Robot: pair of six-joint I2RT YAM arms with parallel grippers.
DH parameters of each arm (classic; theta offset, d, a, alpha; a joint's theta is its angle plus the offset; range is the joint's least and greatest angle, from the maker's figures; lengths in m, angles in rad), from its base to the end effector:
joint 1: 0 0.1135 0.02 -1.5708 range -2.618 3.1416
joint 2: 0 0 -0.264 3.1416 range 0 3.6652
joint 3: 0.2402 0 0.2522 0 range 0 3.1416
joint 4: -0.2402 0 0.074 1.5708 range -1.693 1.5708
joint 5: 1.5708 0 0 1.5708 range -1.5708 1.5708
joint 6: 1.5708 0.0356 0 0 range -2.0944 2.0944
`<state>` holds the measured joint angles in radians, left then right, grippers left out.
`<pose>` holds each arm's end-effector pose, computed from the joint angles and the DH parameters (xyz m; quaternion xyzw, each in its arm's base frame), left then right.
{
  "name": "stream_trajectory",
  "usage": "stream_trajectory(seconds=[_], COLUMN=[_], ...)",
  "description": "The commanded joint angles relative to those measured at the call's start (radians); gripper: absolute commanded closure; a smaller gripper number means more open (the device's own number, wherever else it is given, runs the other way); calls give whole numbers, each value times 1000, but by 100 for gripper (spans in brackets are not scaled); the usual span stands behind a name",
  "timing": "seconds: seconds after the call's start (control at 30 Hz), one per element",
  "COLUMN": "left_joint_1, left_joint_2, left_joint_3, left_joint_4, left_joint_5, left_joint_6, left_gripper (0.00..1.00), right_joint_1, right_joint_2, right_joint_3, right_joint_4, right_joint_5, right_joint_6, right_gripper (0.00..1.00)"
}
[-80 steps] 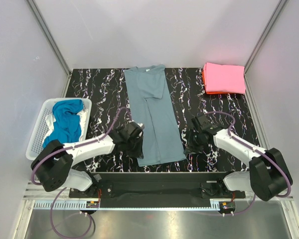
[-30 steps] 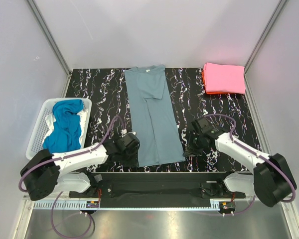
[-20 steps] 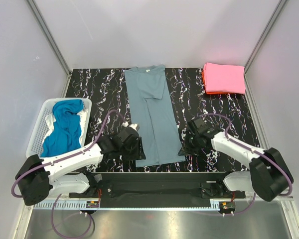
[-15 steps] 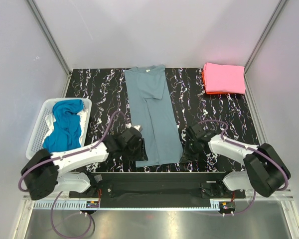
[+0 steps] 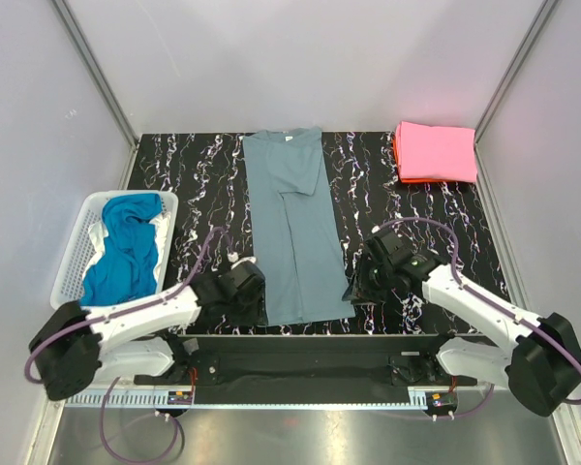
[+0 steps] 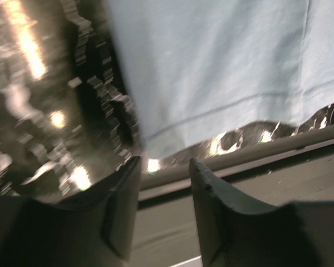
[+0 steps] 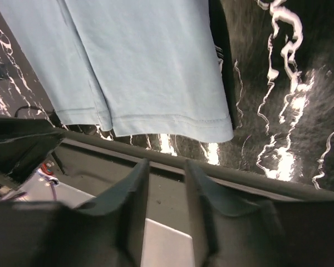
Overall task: Fold and stack the t-shirts
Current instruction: Fold the tshirt
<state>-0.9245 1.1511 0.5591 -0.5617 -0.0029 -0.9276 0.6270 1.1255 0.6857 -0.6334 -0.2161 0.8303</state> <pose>0.1167 -0.1545 0.1675 -0.0018 0.9783 -0.1646 0.1256 0.1619 0.1267 0.2062 0.0714 0.9613 0.2410 0.1130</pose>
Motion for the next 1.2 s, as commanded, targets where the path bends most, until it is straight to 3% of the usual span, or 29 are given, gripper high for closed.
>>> stream_trajectory(seconds=[0.0,0.2,0.47,0.67,0.8,0.9,1.17], left_joint_1=[18,118,116,116,118,118,119], left_joint_2=[-115,-221,-174,-142,-140,-137,-103], left_joint_3=[31,-5,-85,-175,-182,-185,-185], left_joint_4=[-148,-38,-35,115,99,92,115], left_joint_5=[-112,94,35,93,57,43,26], left_joint_6=[10,96,30,-19,-30,-31,-27], left_gripper=[47,42,33,34,36,36,50], right_joint_1=[10,10,10,10,10,10,10], right_joint_2=[14,140,210,279,322,329,280], right_joint_3=[69,41,0,-25,-35,-46,-75], right_joint_4=[-81,-8,23,87,124,149,152], right_joint_5=[64,23,44,21,15,1,-16], right_joint_6=[-59,-105,-125,-140,-143,-145,-122], right_gripper=[59,53,48,48,48,49,67])
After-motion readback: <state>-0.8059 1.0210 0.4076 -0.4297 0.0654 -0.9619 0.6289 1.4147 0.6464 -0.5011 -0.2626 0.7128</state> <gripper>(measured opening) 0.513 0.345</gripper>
